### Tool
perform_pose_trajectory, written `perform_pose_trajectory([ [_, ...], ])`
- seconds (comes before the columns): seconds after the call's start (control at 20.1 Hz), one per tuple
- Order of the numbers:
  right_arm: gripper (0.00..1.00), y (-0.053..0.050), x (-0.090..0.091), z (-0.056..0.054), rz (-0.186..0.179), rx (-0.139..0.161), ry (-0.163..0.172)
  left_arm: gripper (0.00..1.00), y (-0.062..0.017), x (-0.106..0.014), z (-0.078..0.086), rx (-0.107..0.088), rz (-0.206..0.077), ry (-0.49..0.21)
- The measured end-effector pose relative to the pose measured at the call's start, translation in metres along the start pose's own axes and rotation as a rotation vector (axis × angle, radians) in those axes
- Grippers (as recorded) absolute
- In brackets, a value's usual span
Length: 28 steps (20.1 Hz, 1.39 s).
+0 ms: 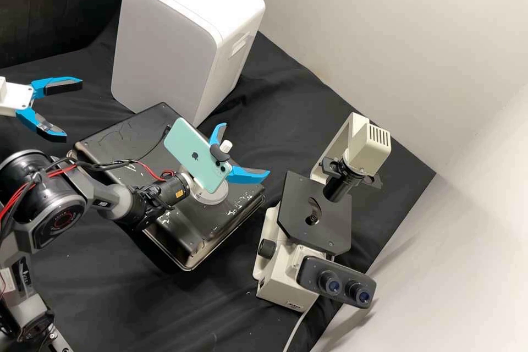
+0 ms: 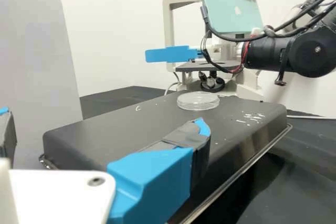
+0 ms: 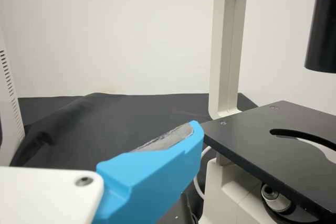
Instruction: Place the petri dish on the microscope
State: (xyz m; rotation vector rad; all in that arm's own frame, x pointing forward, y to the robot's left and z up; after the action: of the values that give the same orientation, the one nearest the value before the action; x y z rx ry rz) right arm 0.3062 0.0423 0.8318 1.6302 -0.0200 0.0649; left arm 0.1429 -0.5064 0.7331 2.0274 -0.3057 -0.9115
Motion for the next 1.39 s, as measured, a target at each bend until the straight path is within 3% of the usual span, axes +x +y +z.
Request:
perform_pose_trajectory([
  [0.45,1.00,0.000,-0.001,0.001,0.002,0.002,0.000,1.00,0.0005,0.000,0.001,0.001,0.003,-0.005],
  [0.65,1.00,0.000,-0.016,0.007,0.020,0.003,0.009,1.00,0.0005,0.000,0.001,0.001,0.003,-0.005],
  [0.94,1.00,-0.007,-0.047,0.012,0.022,0.009,0.060,1.00,0.0003,0.000,0.001,0.004,0.001,-0.011],
  [1.14,1.00,-0.014,-0.058,0.020,-0.008,0.010,0.029,1.00,-0.0003,0.000,0.001,0.002,-0.003,-0.010],
  [1.29,1.00,-0.023,-0.064,0.027,-0.054,0.006,0.001,1.00,-0.0014,0.001,0.001,0.000,-0.009,-0.009],
  [1.39,1.00,-0.029,-0.068,0.032,-0.091,0.018,-0.015,1.00,-0.0017,0.001,0.001,-0.001,-0.010,-0.009],
])
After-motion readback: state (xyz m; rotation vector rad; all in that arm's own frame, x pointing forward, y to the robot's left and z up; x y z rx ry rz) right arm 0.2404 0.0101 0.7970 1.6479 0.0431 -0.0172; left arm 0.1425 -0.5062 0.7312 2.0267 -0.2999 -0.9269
